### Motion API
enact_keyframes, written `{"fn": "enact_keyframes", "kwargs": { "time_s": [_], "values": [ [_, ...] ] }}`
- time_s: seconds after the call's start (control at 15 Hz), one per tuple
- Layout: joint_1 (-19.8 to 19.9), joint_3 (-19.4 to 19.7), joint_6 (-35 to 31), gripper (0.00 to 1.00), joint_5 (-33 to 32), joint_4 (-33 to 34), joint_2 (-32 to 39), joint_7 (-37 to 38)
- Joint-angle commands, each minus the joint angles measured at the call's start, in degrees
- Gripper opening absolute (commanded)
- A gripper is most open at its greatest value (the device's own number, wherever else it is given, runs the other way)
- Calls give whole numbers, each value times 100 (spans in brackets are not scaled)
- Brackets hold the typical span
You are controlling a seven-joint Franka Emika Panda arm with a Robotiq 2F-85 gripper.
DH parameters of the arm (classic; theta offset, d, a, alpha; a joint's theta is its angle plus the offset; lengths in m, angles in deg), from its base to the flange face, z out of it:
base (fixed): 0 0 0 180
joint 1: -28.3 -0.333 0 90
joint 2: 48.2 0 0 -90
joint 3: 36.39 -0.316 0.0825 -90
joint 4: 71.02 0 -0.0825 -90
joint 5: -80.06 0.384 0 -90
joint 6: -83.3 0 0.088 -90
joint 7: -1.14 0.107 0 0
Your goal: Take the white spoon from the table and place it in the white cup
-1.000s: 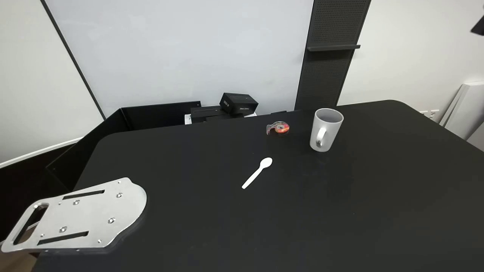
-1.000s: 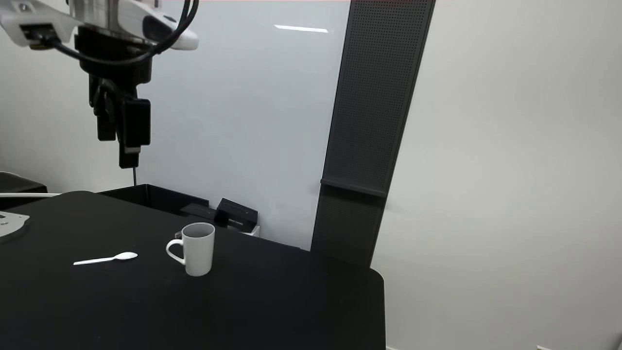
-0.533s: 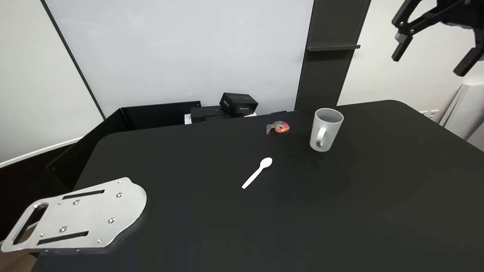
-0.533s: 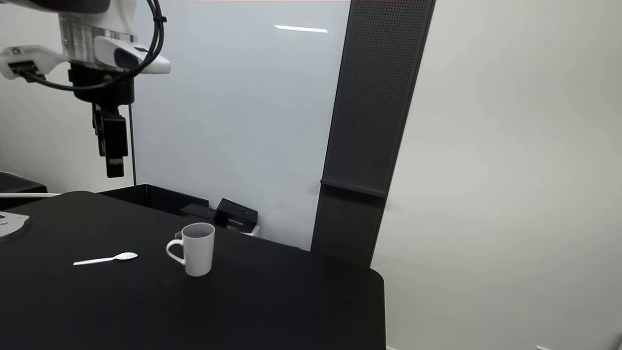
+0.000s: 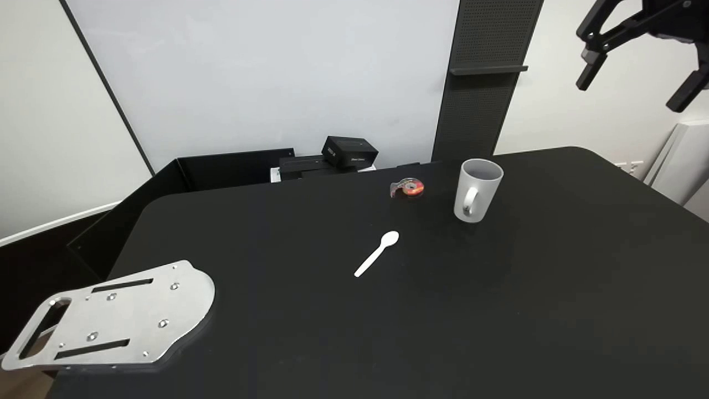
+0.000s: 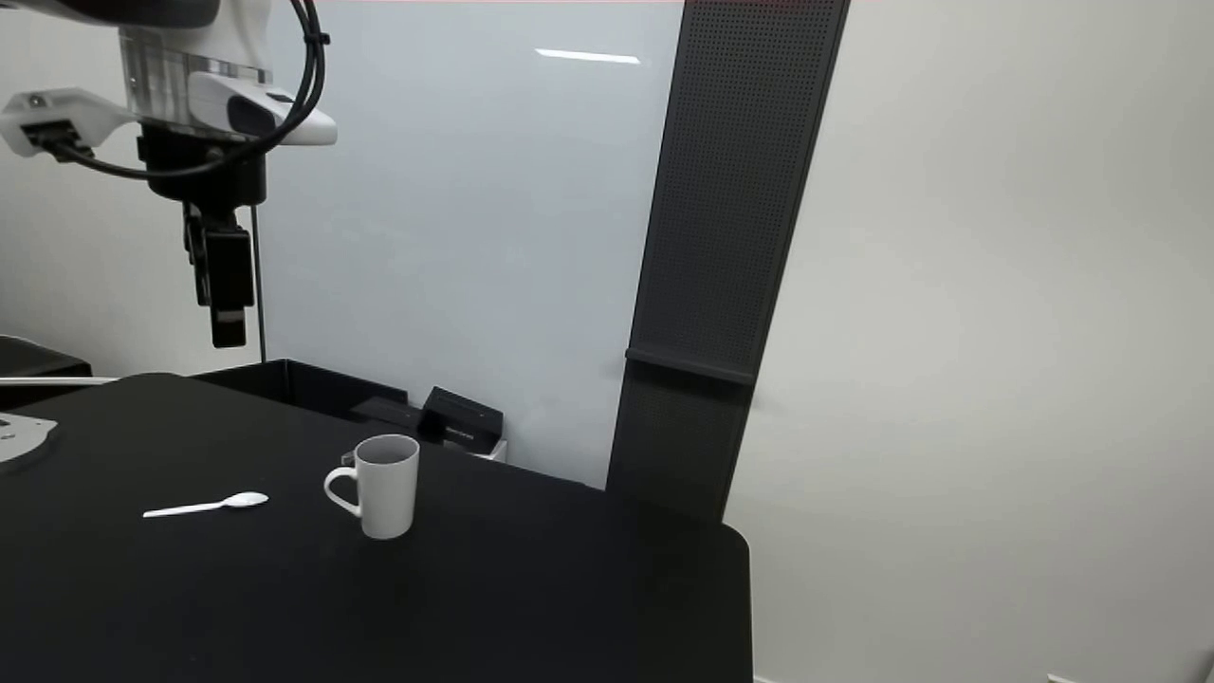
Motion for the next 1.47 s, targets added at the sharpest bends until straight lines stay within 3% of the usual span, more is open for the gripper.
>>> {"fn": "enact_keyframes", "kwargs": {
  "time_s": [0.0, 0.33, 0.6, 0.93, 1.4],
  "values": [
    [-107, 107, 12, 100, -17, 8, 1, 10],
    [-147, 40, 41, 100, -41, 150, 187, 343],
    [-412, -117, -137, 100, -58, 391, 515, 562],
    [-863, -280, -577, 100, -405, 1128, 1225, 1558],
    [-1527, 72, -954, 100, -1420, 2571, 2558, 3375]
  ]
}}
